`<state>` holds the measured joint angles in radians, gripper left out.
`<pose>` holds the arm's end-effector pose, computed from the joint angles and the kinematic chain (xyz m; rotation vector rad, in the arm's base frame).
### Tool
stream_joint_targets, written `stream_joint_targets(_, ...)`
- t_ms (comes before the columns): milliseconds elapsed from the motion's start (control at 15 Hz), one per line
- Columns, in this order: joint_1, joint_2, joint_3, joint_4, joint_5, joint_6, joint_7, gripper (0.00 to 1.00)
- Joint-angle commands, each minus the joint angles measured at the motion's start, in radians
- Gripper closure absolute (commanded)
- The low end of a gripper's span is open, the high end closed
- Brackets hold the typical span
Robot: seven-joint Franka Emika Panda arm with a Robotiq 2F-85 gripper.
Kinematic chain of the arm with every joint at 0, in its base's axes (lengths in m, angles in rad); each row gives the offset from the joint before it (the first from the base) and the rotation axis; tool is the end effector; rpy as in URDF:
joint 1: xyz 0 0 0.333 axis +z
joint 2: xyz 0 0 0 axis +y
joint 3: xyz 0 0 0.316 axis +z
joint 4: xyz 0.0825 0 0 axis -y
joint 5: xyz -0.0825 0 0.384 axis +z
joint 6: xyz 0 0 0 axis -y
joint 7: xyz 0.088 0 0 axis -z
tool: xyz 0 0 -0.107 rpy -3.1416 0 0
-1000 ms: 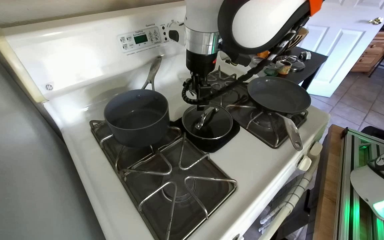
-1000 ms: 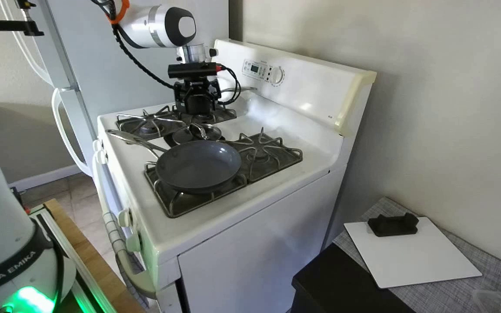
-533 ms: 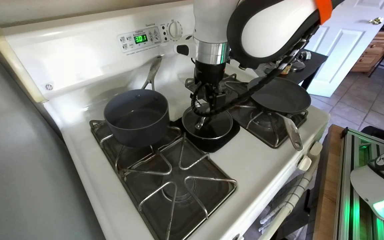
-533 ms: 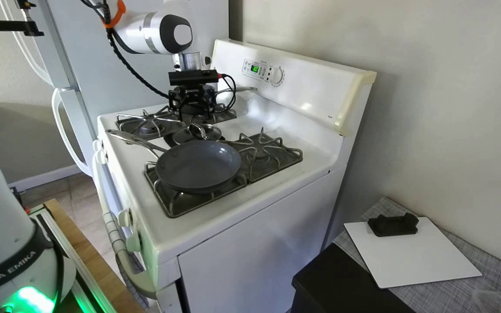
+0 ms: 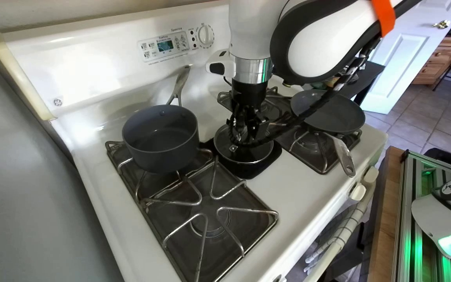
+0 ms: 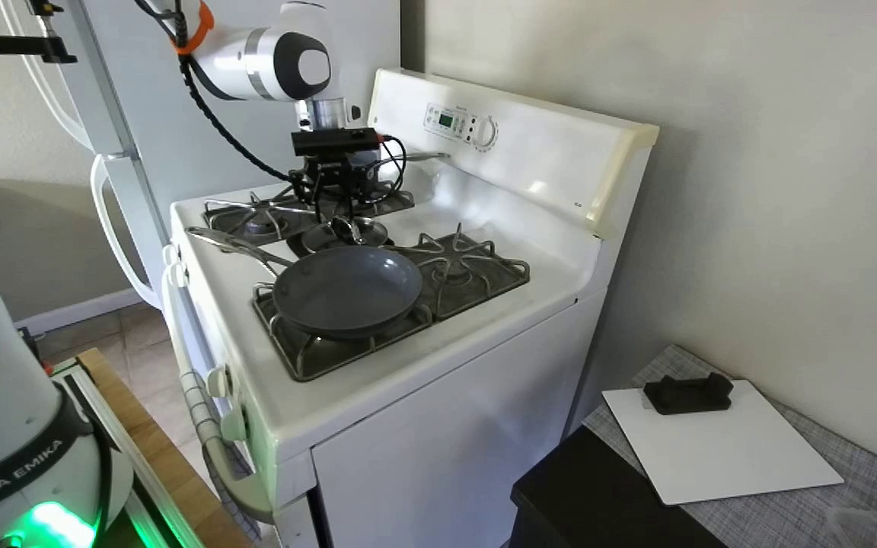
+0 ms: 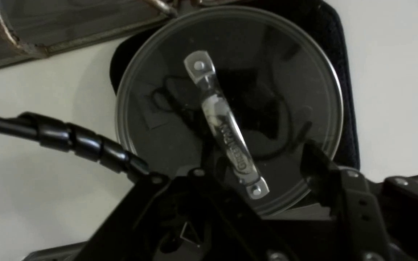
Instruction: Move the pot backwards then put the lid on top
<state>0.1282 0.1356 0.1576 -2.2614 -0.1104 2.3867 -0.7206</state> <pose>0.5111 0.1490 0.3015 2.6460 1.5965 -0.0298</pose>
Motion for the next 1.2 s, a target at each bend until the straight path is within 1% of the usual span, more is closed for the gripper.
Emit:
stream_joint_targets(0, -0.006, -0.011, 0.005, -0.027, -0.015, 0.024, -0.015, 0.14)
stream_joint_targets(67, -0.006, -0.010, 0.004, -0.026, -0.018, 0.025, -0.013, 0.10)
stream_joint_targets(133, -0.008, -0.007, 0.003, -0.024, -0.016, 0.024, -0.015, 0.08)
stream_joint_targets(200, -0.008, -0.006, 0.002, -0.022, -0.015, 0.022, -0.015, 0.09)
stream_joint_targets(267, -0.009, -0.003, 0.002, -0.020, -0.015, 0.022, -0.016, 0.20)
stream_joint_targets(333, -0.010, 0.001, 0.000, -0.018, -0.017, 0.026, -0.014, 0.24)
stream_joint_targets(400, -0.010, 0.005, -0.001, -0.017, -0.019, 0.028, -0.014, 0.34)
stream_joint_targets(600, -0.012, 0.018, -0.006, -0.010, -0.026, 0.029, -0.008, 0.44)
stream_joint_targets(667, -0.013, 0.020, -0.007, -0.010, -0.029, 0.030, -0.007, 0.49)
stream_joint_targets(733, -0.015, 0.021, -0.007, -0.010, -0.030, 0.030, -0.007, 0.58)
stream_joint_targets(800, -0.016, 0.021, -0.008, -0.010, -0.033, 0.034, -0.004, 0.69)
stream_joint_targets(867, -0.018, 0.022, -0.008, -0.008, -0.035, 0.037, -0.005, 0.74)
stream_joint_targets(933, -0.019, 0.023, -0.008, -0.008, -0.037, 0.041, -0.003, 0.77)
stream_joint_targets(1133, -0.019, 0.024, -0.009, -0.005, -0.044, 0.046, 0.003, 0.75)
